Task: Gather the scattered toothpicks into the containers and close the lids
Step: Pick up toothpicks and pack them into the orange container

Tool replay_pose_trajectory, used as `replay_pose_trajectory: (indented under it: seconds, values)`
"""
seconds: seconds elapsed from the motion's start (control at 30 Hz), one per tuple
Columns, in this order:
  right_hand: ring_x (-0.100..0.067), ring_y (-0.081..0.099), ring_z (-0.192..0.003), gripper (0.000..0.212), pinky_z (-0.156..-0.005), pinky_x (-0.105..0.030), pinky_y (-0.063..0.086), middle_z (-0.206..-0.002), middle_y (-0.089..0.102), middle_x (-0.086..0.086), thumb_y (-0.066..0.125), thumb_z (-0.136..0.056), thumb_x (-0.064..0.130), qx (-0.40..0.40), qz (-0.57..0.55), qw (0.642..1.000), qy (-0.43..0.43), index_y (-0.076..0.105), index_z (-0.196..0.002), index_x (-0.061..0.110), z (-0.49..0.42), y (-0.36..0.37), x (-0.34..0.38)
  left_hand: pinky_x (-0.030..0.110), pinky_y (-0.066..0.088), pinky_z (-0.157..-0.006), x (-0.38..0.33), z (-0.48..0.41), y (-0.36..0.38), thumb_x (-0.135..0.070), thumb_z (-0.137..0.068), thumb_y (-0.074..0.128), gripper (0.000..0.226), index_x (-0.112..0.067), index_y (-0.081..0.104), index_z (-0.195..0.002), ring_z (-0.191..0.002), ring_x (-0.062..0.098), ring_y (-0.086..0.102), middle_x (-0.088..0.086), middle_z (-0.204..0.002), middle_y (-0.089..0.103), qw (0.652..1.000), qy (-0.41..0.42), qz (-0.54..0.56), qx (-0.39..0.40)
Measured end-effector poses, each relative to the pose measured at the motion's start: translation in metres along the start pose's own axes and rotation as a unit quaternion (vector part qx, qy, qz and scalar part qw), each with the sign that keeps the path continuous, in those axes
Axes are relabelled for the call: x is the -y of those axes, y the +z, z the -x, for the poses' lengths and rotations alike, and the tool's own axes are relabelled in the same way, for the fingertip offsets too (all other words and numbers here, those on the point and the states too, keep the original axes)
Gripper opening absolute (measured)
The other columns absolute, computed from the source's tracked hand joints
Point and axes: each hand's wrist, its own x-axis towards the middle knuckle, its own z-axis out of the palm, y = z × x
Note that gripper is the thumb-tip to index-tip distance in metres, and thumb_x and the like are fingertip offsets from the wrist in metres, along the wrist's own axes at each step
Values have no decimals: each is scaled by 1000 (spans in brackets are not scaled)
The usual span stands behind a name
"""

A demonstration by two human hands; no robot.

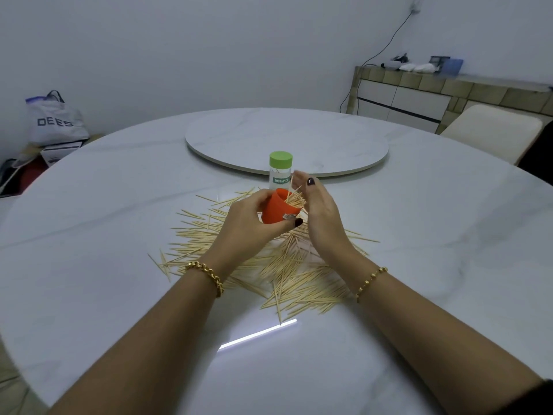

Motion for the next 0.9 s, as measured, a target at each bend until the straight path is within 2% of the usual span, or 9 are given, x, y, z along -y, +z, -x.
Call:
replay_pose_trajectory:
  seconds: [0.07, 0.13, 0.27, 0.4, 0.5, 0.6, 0.7, 0.8, 0.9]
  values:
    - [-2, 51, -121, 38, -77, -4, 45, -132, 56, 0, 27, -105, 21, 8, 1, 999, -39, 47, -136, 14, 1, -2, 1, 0, 42, -76, -1, 0, 0, -33, -75, 79, 46, -26, 61, -116, -99, 3, 59, -12, -104, 65, 1000, 2, -1, 3]
    - [5, 53, -113, 38, -78, -6, 45, -126, 58, 5, 27, -105, 23, 27, 26, 997, -66, 50, -135, 15, 5, 0, 1, 1, 43, -76, -2, 1, -1, -34, -75, 79, 44, -27, 61, -115, -99, 2, 59, -13, -101, 66, 1000, 6, -3, 7]
    - [-1, 61, -97, 44, -77, -25, 53, -113, 65, 7, 29, -99, 33, 34, 78, 990, -111, 59, -127, 17, 10, 7, -5, 3, 45, -74, -1, 0, -3, -36, -74, 78, 42, -26, 63, -112, -95, 3, 60, -13, -97, 66, 1000, 1, -14, 2]
    - [-7, 56, -116, 43, -93, -35, 51, -122, 63, 2, 29, -99, 25, 54, 125, 976, -170, 58, -128, 12, 12, 7, -3, 0, 41, -70, 0, -2, -7, -35, -74, 78, 39, -25, 63, -109, -92, 0, 61, -12, -96, 67, 1000, -21, 6, -20]
    - [-6, 33, -138, 46, -112, -28, 33, -137, 52, 8, 27, -99, 28, 68, 196, 958, -196, 54, -133, 14, 12, 6, -5, -2, 39, -69, 0, -3, -8, -32, -76, 78, 35, -30, 61, -107, -93, 0, 60, -12, -96, 67, 999, -26, 20, -22]
    - [-5, 17, -144, 43, -118, -27, 20, -150, 38, 6, 26, -98, 35, 66, 221, 960, -158, 47, -136, 29, 8, 3, -10, -2, 39, -68, 2, -3, -8, -32, -77, 77, 37, -30, 60, -109, -96, 2, 59, -12, -100, 66, 999, -27, 32, -23]
    - [-8, 22, -143, 38, -118, -38, 24, -150, 38, 4, 28, -98, 37, 55, 174, 975, -129, 41, -131, 51, 6, -1, -7, -2, 40, -68, 5, -3, -8, -35, -77, 76, 46, -23, 60, -118, -100, 6, 58, -8, -107, 64, 998, -34, 36, -24]
    - [-1, 26, -140, 49, -117, -26, 24, -151, 37, 6, 29, -97, 36, 35, 158, 981, -108, 41, -143, 23, 6, -3, -5, -1, 41, -67, 8, -4, -9, -37, -77, 75, 52, -19, 58, -123, -104, 8, 57, -6, -112, 64, 999, -37, 29, -26]
    - [2, 30, -137, 52, -113, -18, 27, -149, 40, 5, 28, -97, 35, 66, 160, 980, -95, 38, -145, 18, 9, -1, -9, -1, 41, -67, 9, -5, -8, -35, -79, 74, 49, -22, 58, -123, -104, 8, 56, -7, -113, 63, 999, -35, 31, -16]
